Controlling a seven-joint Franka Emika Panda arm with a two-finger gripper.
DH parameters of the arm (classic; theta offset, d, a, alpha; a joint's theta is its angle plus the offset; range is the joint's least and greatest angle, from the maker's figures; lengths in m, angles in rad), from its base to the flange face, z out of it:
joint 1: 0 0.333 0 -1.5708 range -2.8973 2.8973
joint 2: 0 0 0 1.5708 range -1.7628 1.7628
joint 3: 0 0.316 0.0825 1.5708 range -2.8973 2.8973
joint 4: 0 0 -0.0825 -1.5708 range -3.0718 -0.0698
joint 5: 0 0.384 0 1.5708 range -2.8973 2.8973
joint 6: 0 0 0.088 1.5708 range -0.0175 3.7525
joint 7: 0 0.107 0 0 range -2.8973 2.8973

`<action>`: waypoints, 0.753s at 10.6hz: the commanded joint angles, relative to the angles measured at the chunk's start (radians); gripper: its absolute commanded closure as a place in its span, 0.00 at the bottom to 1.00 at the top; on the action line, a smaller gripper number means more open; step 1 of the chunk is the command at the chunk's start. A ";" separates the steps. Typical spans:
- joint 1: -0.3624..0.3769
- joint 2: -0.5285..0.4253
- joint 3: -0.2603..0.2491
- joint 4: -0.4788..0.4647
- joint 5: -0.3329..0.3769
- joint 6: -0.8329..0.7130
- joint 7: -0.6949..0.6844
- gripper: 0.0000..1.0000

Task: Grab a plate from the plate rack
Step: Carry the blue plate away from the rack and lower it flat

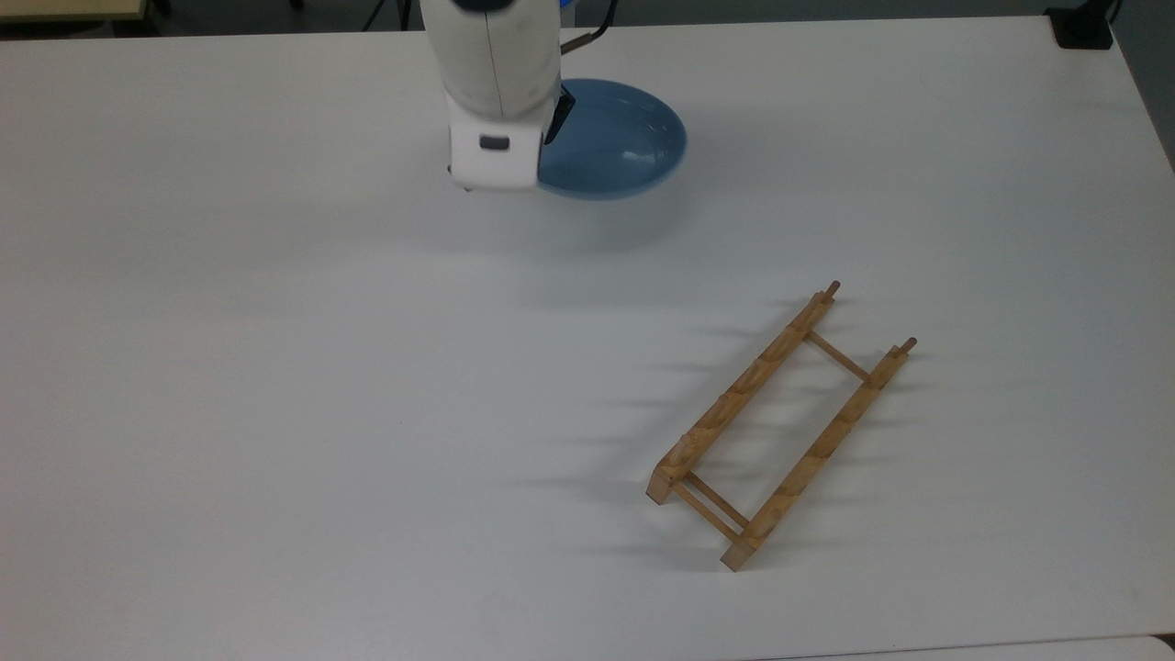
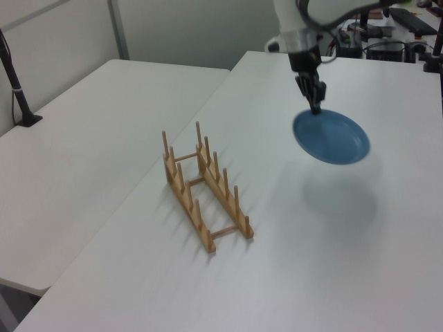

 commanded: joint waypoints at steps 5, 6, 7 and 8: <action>0.003 0.144 -0.004 -0.070 -0.116 0.041 -0.162 1.00; -0.004 0.152 -0.004 -0.070 -0.137 0.045 -0.160 1.00; -0.005 0.167 -0.006 -0.068 -0.139 0.051 -0.157 0.98; -0.005 0.173 -0.006 -0.066 -0.139 0.052 -0.145 0.89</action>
